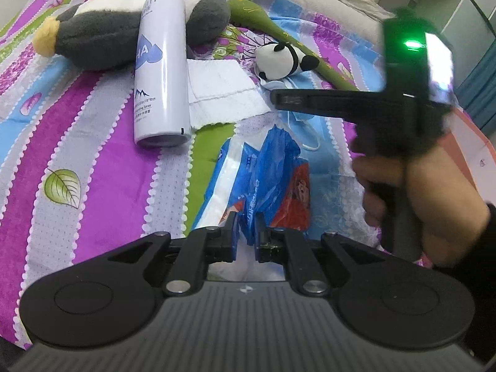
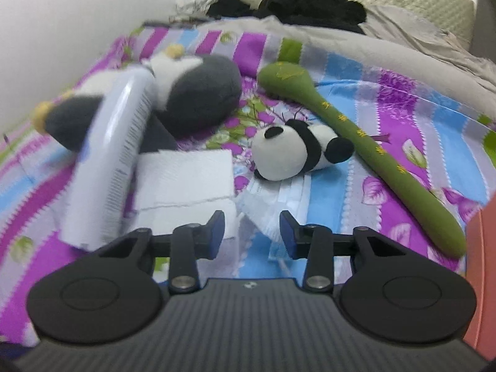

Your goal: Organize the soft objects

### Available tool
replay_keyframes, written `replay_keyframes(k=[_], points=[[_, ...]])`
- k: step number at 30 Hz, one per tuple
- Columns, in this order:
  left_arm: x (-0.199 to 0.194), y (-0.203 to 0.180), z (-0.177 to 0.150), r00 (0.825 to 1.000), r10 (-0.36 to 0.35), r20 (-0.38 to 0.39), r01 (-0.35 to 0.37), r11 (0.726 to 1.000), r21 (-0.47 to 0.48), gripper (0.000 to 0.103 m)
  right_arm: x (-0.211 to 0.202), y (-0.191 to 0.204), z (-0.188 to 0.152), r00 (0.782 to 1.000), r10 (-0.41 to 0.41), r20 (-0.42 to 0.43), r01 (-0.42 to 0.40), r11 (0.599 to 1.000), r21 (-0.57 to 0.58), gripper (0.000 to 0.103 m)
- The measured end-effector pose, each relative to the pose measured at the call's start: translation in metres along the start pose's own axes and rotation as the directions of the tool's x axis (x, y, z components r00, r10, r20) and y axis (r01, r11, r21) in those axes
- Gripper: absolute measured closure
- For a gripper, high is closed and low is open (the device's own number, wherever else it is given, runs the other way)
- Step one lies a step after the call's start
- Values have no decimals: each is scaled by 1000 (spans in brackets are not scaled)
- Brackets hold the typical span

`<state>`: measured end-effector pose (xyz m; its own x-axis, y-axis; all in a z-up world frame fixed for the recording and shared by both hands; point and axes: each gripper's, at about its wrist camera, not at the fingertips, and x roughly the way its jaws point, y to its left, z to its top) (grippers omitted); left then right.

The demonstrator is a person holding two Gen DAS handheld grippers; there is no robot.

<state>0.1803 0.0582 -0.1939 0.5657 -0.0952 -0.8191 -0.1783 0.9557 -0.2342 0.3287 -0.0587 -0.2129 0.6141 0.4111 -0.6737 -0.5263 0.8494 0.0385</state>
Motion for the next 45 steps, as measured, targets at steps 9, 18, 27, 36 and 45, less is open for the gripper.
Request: replay_keyframes(k=[9,18,27,36,45], points=[[7,-2,5,1000,13,-6,-13,1000,20,93,23,-8,2,996,-37,-80,36,999,-11,98],[7,-3,9,1000,22,3,-22,1000,14,93,-38,-24,5,999,-21,-24,23,997,77,99],[-4,-6,6,999,18,29,-18,1000,4,93,-108,-24,-25,999,-48,18,45,993,113,98],[-17,-8,-1,999,13,45,-13,1000,3,94,-158,-18,-69,993,-121,5,119,987,109,98],[-22,-5,-11,999,1,39,-1,1000,-15,92,-180,-13,-105,993,-116,-31,118,987,108,98]])
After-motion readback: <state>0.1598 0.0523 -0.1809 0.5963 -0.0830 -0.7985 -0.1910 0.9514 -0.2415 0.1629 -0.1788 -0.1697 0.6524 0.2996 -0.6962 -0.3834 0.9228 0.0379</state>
